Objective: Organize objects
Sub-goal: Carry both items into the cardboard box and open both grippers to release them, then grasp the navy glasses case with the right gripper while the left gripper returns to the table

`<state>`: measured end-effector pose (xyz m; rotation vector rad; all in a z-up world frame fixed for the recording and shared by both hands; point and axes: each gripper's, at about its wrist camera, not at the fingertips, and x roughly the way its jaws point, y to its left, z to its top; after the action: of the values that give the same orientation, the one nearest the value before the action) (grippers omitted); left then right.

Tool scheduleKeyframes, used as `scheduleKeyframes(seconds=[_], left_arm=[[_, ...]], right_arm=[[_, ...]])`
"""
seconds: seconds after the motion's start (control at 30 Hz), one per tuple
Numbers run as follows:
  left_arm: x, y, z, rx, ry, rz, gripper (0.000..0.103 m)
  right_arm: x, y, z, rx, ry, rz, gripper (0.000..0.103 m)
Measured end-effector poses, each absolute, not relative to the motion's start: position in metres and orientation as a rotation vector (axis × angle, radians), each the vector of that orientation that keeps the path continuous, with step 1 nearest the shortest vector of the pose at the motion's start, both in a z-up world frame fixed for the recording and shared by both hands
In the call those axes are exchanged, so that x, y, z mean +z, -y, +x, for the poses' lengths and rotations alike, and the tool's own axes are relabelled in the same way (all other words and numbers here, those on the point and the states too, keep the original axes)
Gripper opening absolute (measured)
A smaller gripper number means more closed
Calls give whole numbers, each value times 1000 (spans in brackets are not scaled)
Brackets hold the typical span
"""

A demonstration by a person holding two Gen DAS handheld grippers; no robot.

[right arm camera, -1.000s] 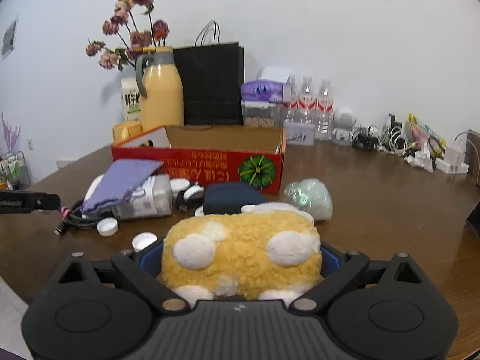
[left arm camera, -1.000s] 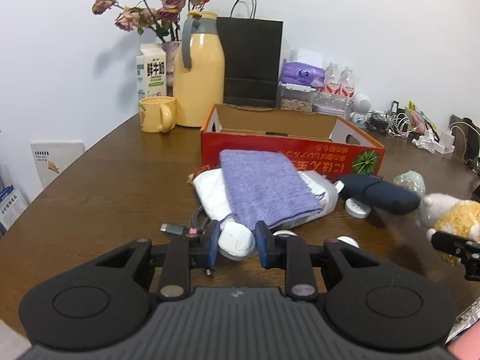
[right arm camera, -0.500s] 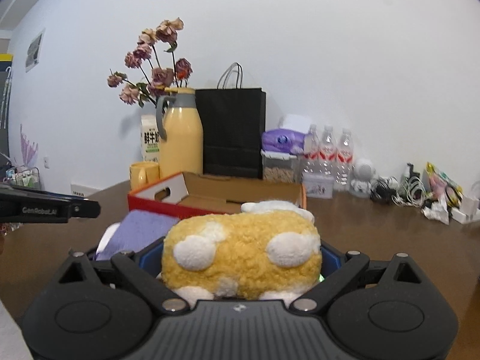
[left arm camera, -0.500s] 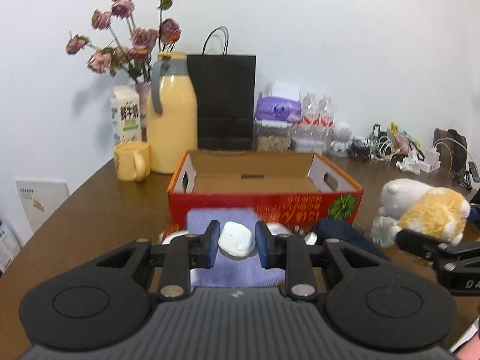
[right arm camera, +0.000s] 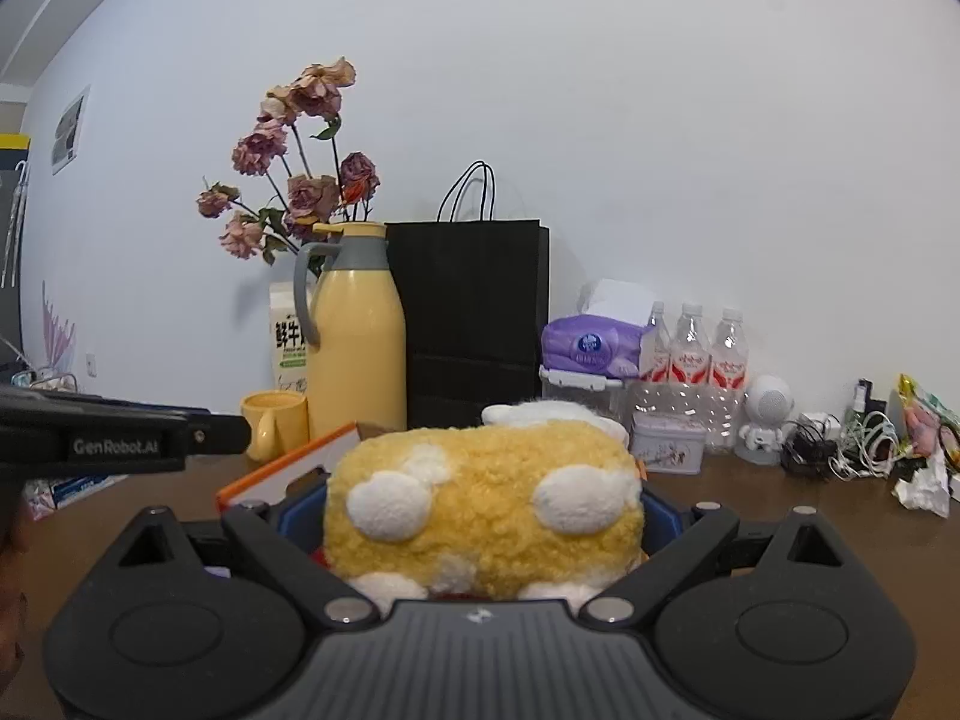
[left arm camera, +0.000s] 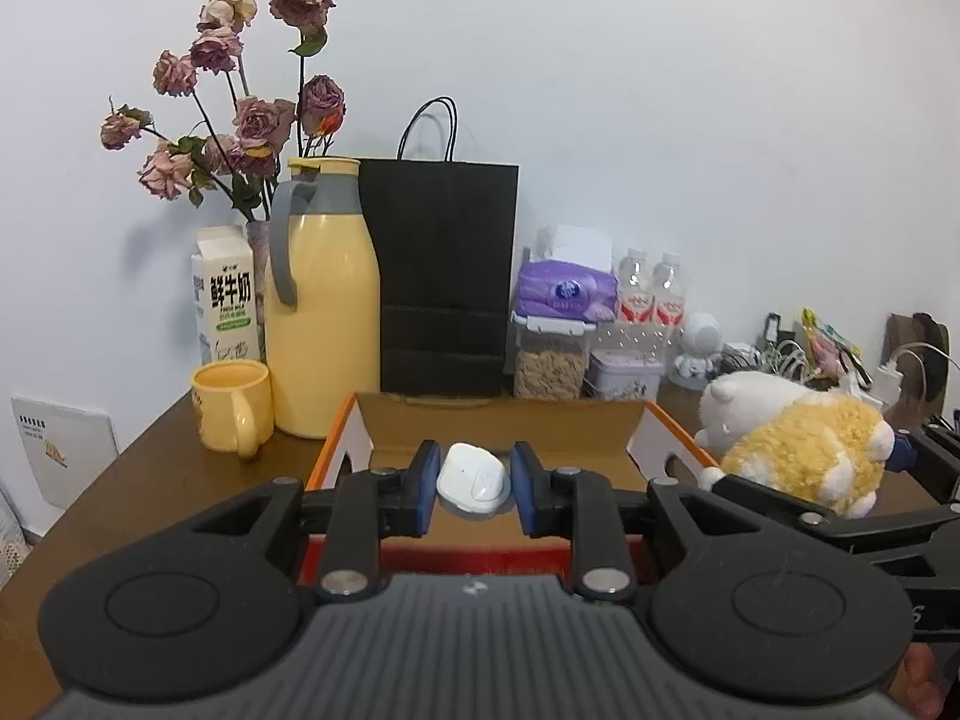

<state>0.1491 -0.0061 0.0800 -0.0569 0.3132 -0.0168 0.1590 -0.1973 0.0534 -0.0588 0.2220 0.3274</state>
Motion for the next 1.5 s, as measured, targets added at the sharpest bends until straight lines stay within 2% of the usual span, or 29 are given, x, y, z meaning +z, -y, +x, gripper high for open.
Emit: scheduleKeyframes(seconds=[0.37, 0.7, 0.9, 0.93, 1.0, 1.07, 1.1, 1.17, 1.2, 1.5], left_arm=[[90, 0, 234, 64, -287, -155, 26], [38, -6, 293, 135, -501, -157, 26], [26, 0, 295, 127, -527, -119, 27], [26, 1, 294, 130, -520, -117, 29], [26, 1, 292, 134, -508, -114, 40], [27, 3, 290, 140, -498, -104, 60], [28, 4, 289, 144, -491, -96, 66], [30, 7, 284, 154, -462, -83, 94], [32, 8, 282, 159, -445, -79, 101], [45, 12, 264, 145, -385, -92, 103]], right_arm=[[58, 175, 251, 311, -244, -14, 97], [7, 164, 313, 257, -456, 0, 97], [-4, 161, 315, 253, -485, -20, 100], [-5, 161, 315, 252, -485, -20, 100], [-7, 160, 313, 242, -490, -26, 101], [-8, 160, 312, 233, -504, -34, 102], [-9, 160, 312, 229, -506, -36, 103], [-8, 162, 309, 225, -501, -30, 103], [-8, 164, 308, 224, -499, -25, 103], [7, 178, 293, 219, -444, -8, 103]])
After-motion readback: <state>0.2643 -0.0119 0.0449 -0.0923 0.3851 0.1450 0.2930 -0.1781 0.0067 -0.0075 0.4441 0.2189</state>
